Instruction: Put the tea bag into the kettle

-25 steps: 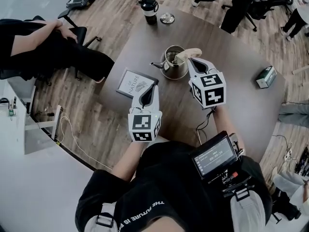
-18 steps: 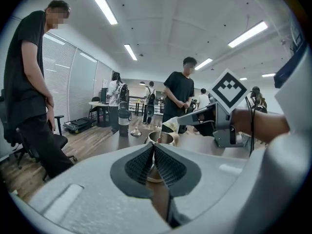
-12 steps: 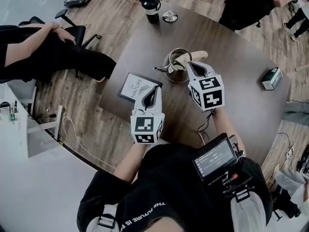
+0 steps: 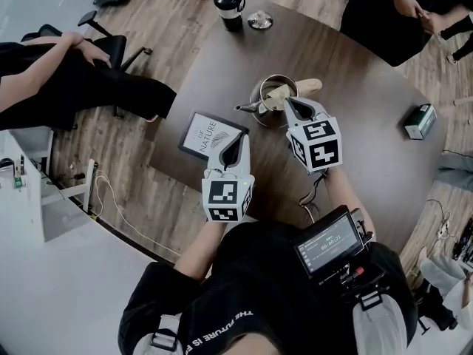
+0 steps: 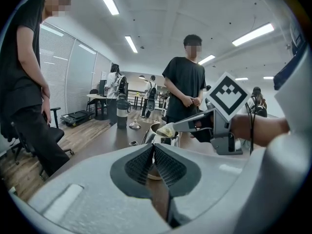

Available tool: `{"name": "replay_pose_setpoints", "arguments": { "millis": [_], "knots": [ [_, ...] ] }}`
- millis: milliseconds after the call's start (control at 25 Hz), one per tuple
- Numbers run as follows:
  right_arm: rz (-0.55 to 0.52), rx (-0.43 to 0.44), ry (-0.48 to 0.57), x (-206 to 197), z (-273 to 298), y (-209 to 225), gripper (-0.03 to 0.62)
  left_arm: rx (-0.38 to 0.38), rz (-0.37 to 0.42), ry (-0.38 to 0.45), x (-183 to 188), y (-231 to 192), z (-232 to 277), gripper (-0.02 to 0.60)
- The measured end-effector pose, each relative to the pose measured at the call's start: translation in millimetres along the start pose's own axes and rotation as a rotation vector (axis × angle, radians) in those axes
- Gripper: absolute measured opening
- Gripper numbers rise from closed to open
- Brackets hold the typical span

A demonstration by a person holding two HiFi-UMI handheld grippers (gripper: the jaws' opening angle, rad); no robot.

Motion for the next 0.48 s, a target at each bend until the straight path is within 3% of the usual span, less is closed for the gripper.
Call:
{"name": "replay_pose_setpoints", "arguments": {
  "millis": [480],
  "knots": [
    [0.015,0.013,-0.025,-12.3,14.8,0.7,0.008,0.007,-0.004,-0.022,-6.6,-7.5,9.0,0.014]
  ]
}}
Point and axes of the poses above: the fingertips, and each gripper's own axes: z forward along the fingers, y to its right, x out of its top, the point moved 10 cm from there along -z, backward along the fingers, and after that the axes turned 14 degrees about y, right-handed, at the moved point
